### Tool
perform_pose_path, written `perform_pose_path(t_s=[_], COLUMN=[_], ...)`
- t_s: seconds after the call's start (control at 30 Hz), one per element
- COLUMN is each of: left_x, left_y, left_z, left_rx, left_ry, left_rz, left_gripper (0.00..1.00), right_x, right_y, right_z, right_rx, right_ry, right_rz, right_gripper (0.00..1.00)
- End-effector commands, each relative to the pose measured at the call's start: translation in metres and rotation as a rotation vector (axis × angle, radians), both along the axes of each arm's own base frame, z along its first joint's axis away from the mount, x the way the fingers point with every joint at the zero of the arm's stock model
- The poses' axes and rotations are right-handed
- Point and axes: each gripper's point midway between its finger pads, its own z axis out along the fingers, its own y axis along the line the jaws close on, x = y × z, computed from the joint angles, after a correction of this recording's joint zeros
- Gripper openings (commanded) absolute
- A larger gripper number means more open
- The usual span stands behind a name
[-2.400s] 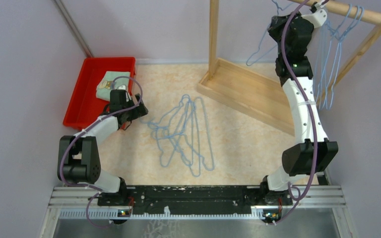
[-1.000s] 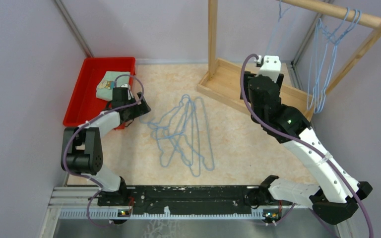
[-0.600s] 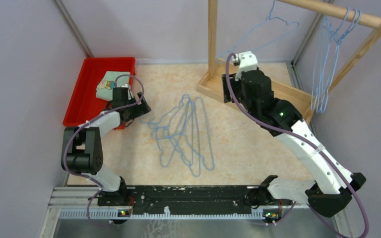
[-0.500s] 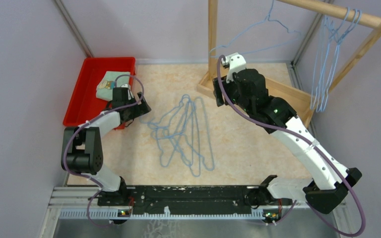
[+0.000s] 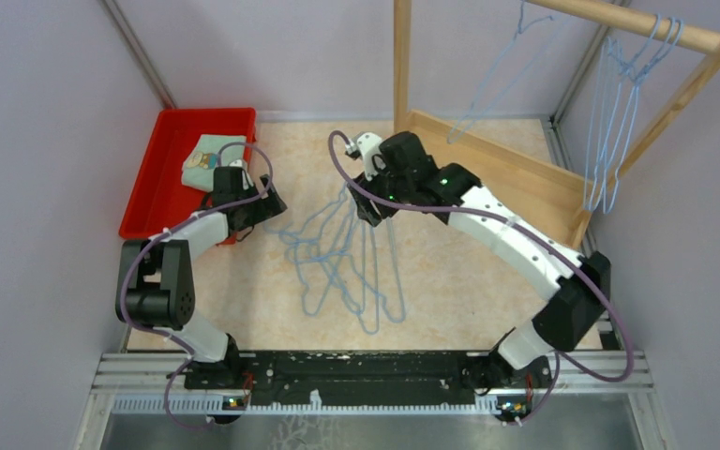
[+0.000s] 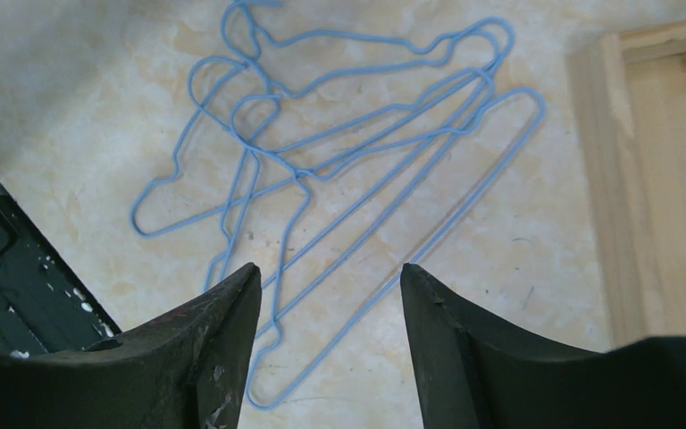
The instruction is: Organize the hangers
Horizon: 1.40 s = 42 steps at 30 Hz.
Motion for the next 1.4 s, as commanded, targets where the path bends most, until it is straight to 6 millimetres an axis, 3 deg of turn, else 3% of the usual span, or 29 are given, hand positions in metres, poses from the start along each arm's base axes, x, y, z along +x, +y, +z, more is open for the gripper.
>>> perform_pose_path(t_s=[0.0,0.27,0.57,0.9,1.2,1.3,1.37], left_x=[-0.005,-0.018,-0.024,-0.026,-0.03,-0.031,-0.03], left_y=[0.01,0.014,0.015,0.015,0.021,0.021,0.02], left_z=[-0.015,-0.023,-0.025,-0.016,-0.02,-0.021,-0.021], left_rx=[0.02,0.002,0.009,0.01,0.036,0.03,0.026], left_ry=[0.033,0.049,0.063,0.048,0.063,0.065,0.066], left_rz=[0.029,0.056,0.037,0.026,0.034,0.036,0.039], left_gripper=[1.0,1.0,1.0,1.0,1.0,1.0,1.0], right_x=[-0.002,-0.01,-0.025,-0.015,-0.033,-0.039,-0.043], right_y=[0.033,0.055,0.072,0.061,0.054,0.045,0.039], right_z=[-0.033,-0.129,-0.194,-0.232,-0.262,-0.269,-0.273], right_rx=[0.01,-0.062,-0.106,-0.144,-0.176,-0.205,-0.221], right_ry=[0.081,0.244,0.332,0.32,0.404,0.414,0.421], right_rz=[0.106,0.125,0.06,-0.06,-0.032,-0.035,-0.031], right_gripper=[0.58,0.47,0.43,0.42,0.38,0.31,0.14])
